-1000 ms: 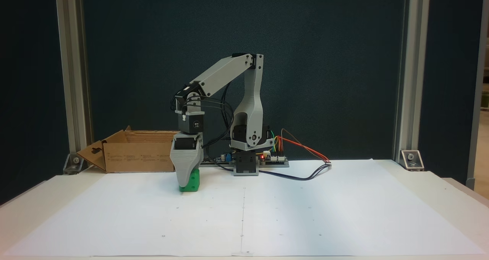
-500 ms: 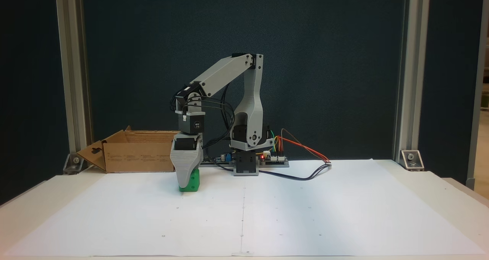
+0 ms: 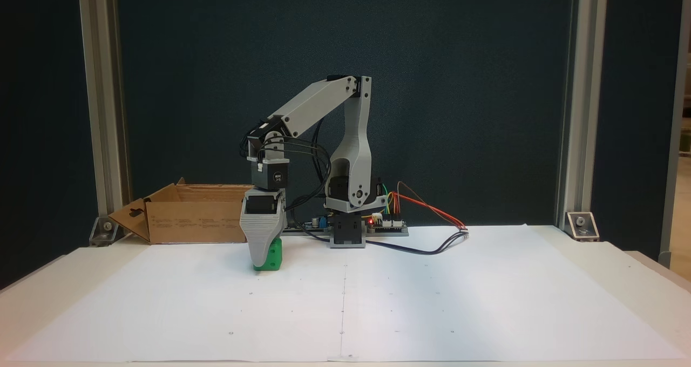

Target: Grasp a green dice and put it in the bin.

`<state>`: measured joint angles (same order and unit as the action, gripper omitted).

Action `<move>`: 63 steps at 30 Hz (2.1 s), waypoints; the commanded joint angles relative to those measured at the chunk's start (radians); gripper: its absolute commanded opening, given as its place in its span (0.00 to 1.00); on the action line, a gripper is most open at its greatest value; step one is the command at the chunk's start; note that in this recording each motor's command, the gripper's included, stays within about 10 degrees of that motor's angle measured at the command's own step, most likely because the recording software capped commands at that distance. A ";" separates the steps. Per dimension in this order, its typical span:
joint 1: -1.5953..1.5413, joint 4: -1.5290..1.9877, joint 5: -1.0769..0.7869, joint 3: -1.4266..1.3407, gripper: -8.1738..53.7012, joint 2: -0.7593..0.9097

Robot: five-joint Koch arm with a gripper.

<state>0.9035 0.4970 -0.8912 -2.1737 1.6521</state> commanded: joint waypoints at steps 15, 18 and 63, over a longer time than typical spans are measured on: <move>-0.006 -0.032 0.155 0.020 0.32 0.006; -0.021 -0.006 0.239 0.067 0.32 0.034; 0.907 0.617 0.638 1.347 0.32 -0.526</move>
<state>1.7917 1.1474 -0.2301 -0.8805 1.1290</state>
